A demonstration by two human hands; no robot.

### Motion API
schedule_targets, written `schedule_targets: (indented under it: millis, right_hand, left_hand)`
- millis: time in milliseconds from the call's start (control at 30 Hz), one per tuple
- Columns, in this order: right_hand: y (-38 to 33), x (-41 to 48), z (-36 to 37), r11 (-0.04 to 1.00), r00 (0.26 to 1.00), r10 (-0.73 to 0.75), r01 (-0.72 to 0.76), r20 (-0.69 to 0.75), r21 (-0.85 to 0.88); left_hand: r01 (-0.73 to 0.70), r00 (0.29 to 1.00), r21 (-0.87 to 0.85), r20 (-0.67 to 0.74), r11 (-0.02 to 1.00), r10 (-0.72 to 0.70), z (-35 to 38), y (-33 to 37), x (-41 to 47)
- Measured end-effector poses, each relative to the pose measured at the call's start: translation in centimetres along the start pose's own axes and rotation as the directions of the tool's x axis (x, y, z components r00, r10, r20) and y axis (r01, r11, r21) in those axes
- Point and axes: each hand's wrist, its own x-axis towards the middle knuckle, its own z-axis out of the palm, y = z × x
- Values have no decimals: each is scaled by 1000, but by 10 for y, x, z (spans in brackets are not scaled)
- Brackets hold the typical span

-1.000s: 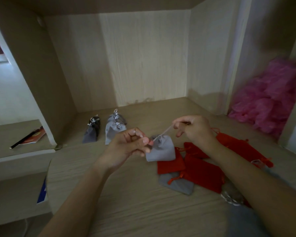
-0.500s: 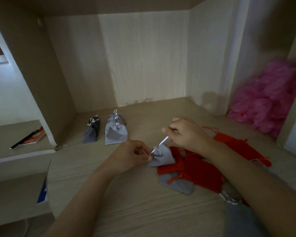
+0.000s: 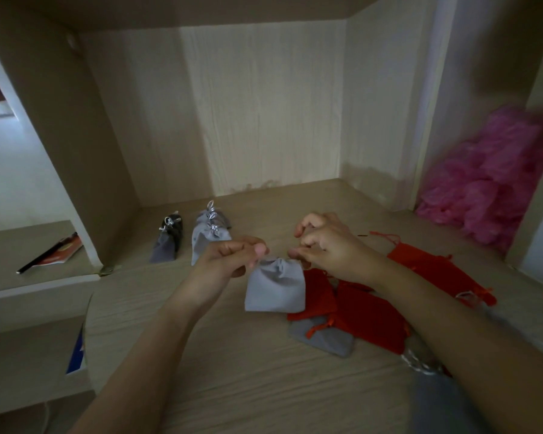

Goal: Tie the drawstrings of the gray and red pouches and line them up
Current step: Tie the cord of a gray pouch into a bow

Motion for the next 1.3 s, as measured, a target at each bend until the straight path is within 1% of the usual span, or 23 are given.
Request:
schedule_targets:
  millis: [67, 133, 200, 233, 267, 300, 367, 400, 433, 467, 500, 567, 700, 800, 933, 1067, 1133, 1300]
  right_hand:
    - [-2, 0, 0, 1000, 1000, -5, 5, -7, -15]
    - [-4, 0, -1, 1000, 1000, -22, 22, 0, 14]
    - [-10, 0, 1, 992, 1000, 10, -10, 5, 129]
    - [-14, 0, 1, 971, 999, 47, -47, 7, 236]
    - [-18, -1, 1, 926, 996, 84, -84, 18, 368]
    - [-22, -2, 1, 856, 993, 109, -116, 44, 504]
    - [-26, -3, -1, 671, 986, 104, -166, 130, 723]
    - [-27, -3, -1, 580, 981, 88, -194, 175, 791]
    - [-28, -4, -2, 510, 976, 69, -212, 206, 834]
    - [-29, -4, -1, 471, 975, 46, -212, 216, 856]
    - [-30, -5, 0, 457, 977, 24, -199, 212, 867]
    - [-33, -5, 2, 480, 984, -1, -157, 180, 863]
    - [-38, -6, 0, 573, 997, 1, -69, 83, 816]
    - [-39, -5, 1, 614, 999, -4, -39, 53, 789]
    - [-38, -3, 5, 740, 999, -35, 49, -34, 670]
    - [-39, -2, 6, 875, 978, -53, 142, -200, 462]
    - [-41, -2, 6, 900, 964, -68, 171, -259, 402]
    - [-49, -1, 5, 922, 937, -126, 232, -326, 309]
  left_hand:
    - [-13, 1000, -43, -9, 999, 13, -3, 1, 0]
    - [-33, 999, -112, 31, 993, 36, -2, 2, 0]
    - [-21, 998, -220, 53, 975, 34, 2, 5, -1]
    - [-10, 999, -235, 49, 972, 22, 4, 6, -1]
    - [0, 999, -215, 42, 977, 9, 4, 5, 0]
    - [5, 999, -189, 37, 982, 2, 4, 4, 1]
    - [8, 1000, -175, 21, 985, -5, 4, 2, 1]
    - [10, 1000, -174, 10, 985, -8, 3, 0, 2]
    - [10, 1000, -169, -2, 986, -10, 4, 1, 3]
    - [8, 1000, -161, -15, 987, -11, 3, 0, 4]
    - [7, 1000, -156, -25, 988, -11, 2, 0, 4]
    - [2, 999, -137, -47, 991, -9, 0, 0, 5]
    - [-43, 990, 34, -135, 999, 47, 6, 1, 1]
    - [-79, 984, 81, -155, 994, 91, 11, 1, 1]
    - [-74, 985, 102, -149, 992, 89, 5, 0, 4]
    - [-75, 992, 126, -94, 989, 88, 8, -1, 2]
    - [-77, 993, 111, -80, 991, 86, 8, 0, 1]
    - [-110, 990, 57, -81, 992, 115, 5, 3, -1]
